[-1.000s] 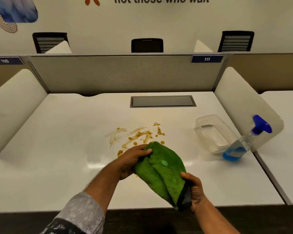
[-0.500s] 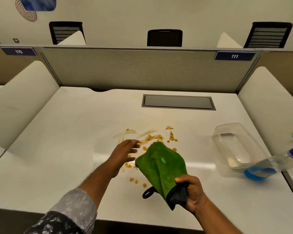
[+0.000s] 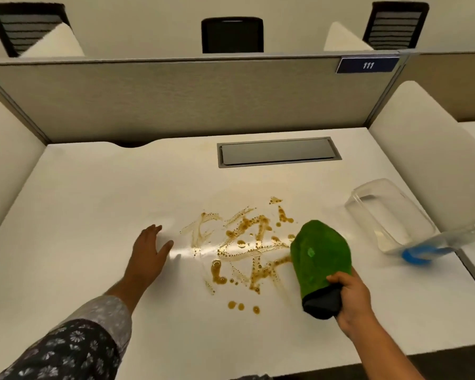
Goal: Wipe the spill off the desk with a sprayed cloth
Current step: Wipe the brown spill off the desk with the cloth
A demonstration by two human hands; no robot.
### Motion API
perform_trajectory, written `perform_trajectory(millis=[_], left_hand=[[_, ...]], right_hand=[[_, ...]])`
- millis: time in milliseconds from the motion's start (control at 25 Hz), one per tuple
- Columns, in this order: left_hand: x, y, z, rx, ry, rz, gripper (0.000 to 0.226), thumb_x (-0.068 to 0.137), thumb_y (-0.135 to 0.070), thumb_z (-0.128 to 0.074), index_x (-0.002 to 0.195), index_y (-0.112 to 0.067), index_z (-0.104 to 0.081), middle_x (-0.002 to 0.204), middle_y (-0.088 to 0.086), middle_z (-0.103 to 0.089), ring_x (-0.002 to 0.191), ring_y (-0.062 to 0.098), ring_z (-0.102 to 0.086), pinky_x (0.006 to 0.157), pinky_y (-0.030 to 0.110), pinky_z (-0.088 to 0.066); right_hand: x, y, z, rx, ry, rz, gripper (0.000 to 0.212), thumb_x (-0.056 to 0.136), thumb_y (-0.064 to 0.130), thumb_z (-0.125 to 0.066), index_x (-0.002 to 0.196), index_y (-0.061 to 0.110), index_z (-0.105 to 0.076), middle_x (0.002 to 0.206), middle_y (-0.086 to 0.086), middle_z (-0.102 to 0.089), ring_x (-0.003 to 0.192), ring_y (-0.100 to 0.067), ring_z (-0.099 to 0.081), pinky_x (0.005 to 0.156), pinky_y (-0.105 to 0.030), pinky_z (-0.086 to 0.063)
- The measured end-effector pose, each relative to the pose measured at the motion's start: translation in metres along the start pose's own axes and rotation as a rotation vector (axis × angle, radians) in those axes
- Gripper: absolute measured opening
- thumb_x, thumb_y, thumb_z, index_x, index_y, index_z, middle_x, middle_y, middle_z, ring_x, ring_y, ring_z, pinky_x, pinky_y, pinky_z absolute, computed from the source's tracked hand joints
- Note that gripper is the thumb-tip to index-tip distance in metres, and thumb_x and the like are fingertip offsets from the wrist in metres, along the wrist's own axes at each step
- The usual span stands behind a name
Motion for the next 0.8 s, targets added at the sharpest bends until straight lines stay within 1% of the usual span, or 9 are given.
perform_trajectory(millis=[200,320,360,400,440,480,560,680,800], left_hand=[[0.028,0.033,-0.009,0.244,0.041,-0.102,0.062,0.110,-0.039,-0.049,0.164,-0.010,-0.037,0.175,0.013,-0.029,0.163,0.036,-0.021,0.129,0.061,-0.018],[0.022,0.041,-0.017,0.305,-0.009,-0.162,0.068,0.107,-0.046,-0.031,0.165,-0.012,-0.033,0.175,0.010,-0.030,0.163,0.034,-0.022,0.129,0.053,-0.014],[0.022,0.041,-0.018,0.312,-0.016,-0.168,0.068,0.106,-0.047,-0.029,0.165,-0.013,-0.033,0.175,0.010,-0.030,0.163,0.034,-0.022,0.129,0.052,-0.013],[0.021,0.039,-0.018,0.314,-0.018,-0.168,0.067,0.106,-0.045,-0.030,0.165,-0.012,-0.033,0.175,0.010,-0.030,0.163,0.034,-0.022,0.129,0.052,-0.013],[0.020,0.039,-0.019,0.315,-0.018,-0.161,0.063,0.108,-0.041,-0.034,0.165,-0.012,-0.033,0.175,0.010,-0.030,0.163,0.034,-0.022,0.130,0.054,-0.014],[0.019,0.040,-0.018,0.316,-0.021,-0.155,0.060,0.110,-0.037,-0.039,0.164,-0.012,-0.034,0.175,0.011,-0.030,0.163,0.034,-0.022,0.130,0.056,-0.015],[0.020,0.039,-0.016,0.307,-0.040,-0.151,0.059,0.110,-0.031,-0.046,0.164,-0.012,-0.035,0.175,0.010,-0.030,0.163,0.034,-0.022,0.130,0.057,-0.016],[0.022,0.041,-0.018,0.312,-0.050,-0.158,0.059,0.110,-0.035,-0.040,0.164,-0.013,-0.035,0.175,0.009,-0.030,0.163,0.032,-0.021,0.130,0.056,-0.014],[0.023,0.044,-0.018,0.291,-0.081,-0.169,0.066,0.105,-0.042,-0.032,0.163,-0.014,-0.037,0.174,0.009,-0.032,0.162,0.032,-0.023,0.130,0.055,-0.015]], right_hand=[[-0.007,0.022,0.029,-0.072,-0.318,0.238,0.050,0.078,-0.004,-0.052,0.092,0.036,-0.077,0.095,0.002,-0.076,0.096,-0.030,-0.067,0.078,-0.038,-0.055],[-0.016,0.025,0.014,-0.497,-0.288,0.465,0.050,0.086,0.010,-0.050,0.096,0.055,-0.070,0.085,0.020,-0.073,0.090,-0.021,-0.067,0.077,-0.037,-0.055],[-0.015,0.012,0.002,-0.713,-0.231,0.493,0.052,0.091,0.013,-0.049,0.107,0.060,-0.065,0.097,0.018,-0.074,0.098,-0.024,-0.068,0.082,-0.042,-0.056],[-0.010,-0.009,-0.010,-1.011,-0.168,0.486,0.056,0.095,0.013,-0.049,0.127,0.059,-0.058,0.123,0.011,-0.072,0.118,-0.030,-0.064,0.094,-0.053,-0.053],[-0.002,-0.032,-0.012,-1.326,-0.164,0.434,0.062,0.098,0.013,-0.050,0.150,0.047,-0.047,0.154,0.001,-0.056,0.143,-0.034,-0.048,0.110,-0.063,-0.042],[0.005,-0.048,-0.012,-1.547,-0.197,0.376,0.071,0.098,0.013,-0.052,0.163,0.033,-0.031,0.172,-0.004,-0.030,0.158,-0.033,-0.025,0.120,-0.068,-0.027],[0.006,-0.066,-0.021,-1.634,-0.201,0.327,0.082,0.097,0.017,-0.053,0.168,0.025,-0.013,0.179,-0.001,-0.002,0.164,-0.029,-0.001,0.125,-0.071,-0.014],[-0.025,-0.106,-0.056,-1.669,-0.063,0.398,0.082,0.099,0.039,-0.045,0.168,0.030,-0.002,0.176,0.001,0.013,0.164,-0.031,0.006,0.125,-0.072,-0.014],[-0.081,-0.173,-0.100,-1.783,0.109,0.555,0.075,0.101,0.068,-0.025,0.167,0.041,-0.003,0.178,-0.010,0.009,0.162,-0.040,0.007,0.123,-0.075,-0.008]])
Point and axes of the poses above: each hand's wrist, its own x-axis towards the middle knuckle, its own z-axis out of the back of the hand, y = z × x, the point moved 10 cm from there along x, towards the middle knuckle
